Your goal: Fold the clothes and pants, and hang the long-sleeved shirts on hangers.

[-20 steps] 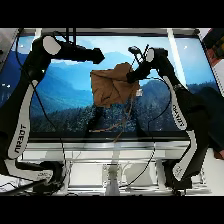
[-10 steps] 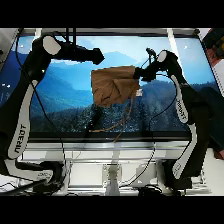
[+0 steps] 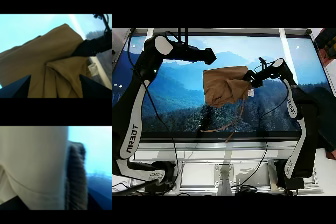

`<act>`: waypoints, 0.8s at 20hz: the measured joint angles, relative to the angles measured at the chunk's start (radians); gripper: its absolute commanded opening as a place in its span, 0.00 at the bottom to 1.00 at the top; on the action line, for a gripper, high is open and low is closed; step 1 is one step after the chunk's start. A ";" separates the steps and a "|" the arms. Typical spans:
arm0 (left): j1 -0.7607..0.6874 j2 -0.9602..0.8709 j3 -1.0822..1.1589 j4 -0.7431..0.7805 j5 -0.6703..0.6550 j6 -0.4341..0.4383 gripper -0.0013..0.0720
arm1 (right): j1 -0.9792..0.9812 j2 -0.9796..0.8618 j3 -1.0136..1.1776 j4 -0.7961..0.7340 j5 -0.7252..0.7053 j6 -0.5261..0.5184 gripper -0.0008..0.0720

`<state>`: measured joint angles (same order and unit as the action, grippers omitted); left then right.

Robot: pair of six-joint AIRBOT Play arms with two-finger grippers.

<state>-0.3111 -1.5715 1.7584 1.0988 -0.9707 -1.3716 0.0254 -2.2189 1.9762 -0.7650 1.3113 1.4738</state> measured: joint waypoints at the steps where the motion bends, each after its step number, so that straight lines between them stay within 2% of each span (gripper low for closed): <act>1: 0.000 0.000 0.000 0.000 0.000 0.000 0.97 | 0.006 -0.008 0.000 0.036 0.013 -0.028 0.86; 3: 0.000 0.000 0.000 0.000 0.000 0.000 0.97 | 0.020 -0.019 -0.002 0.114 0.031 -0.085 0.86; 4: 0.000 0.000 0.000 0.000 0.000 0.000 0.97 | 0.026 -0.021 -0.002 0.164 0.035 -0.109 0.77; 6: 0.000 0.000 0.000 0.000 0.000 0.000 0.97 | 0.044 -0.025 -0.001 0.232 0.045 -0.141 0.25; 7: 0.000 0.000 0.000 0.000 0.000 0.000 0.97 | 0.055 -0.026 -0.001 0.252 0.049 -0.152 0.06; 13: 0.000 0.001 0.000 0.000 0.000 0.000 0.97 | 0.102 -0.019 0.031 0.400 0.058 -0.224 0.05; 14: 0.000 0.003 0.000 0.000 -0.001 0.000 0.93 | 0.100 -0.010 0.038 0.444 0.065 -0.255 0.05; 15: 0.000 0.006 0.000 0.000 -0.004 0.000 0.75 | 0.093 0.004 0.042 0.489 0.074 -0.288 0.05; 16: 0.002 0.011 0.000 0.000 -0.010 0.000 0.62 | 0.079 0.026 0.046 0.534 0.083 -0.321 0.05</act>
<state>-0.3096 -1.5604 1.7584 1.0988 -0.9802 -1.3716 0.1043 -2.1933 2.0224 -0.2310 1.3941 1.1526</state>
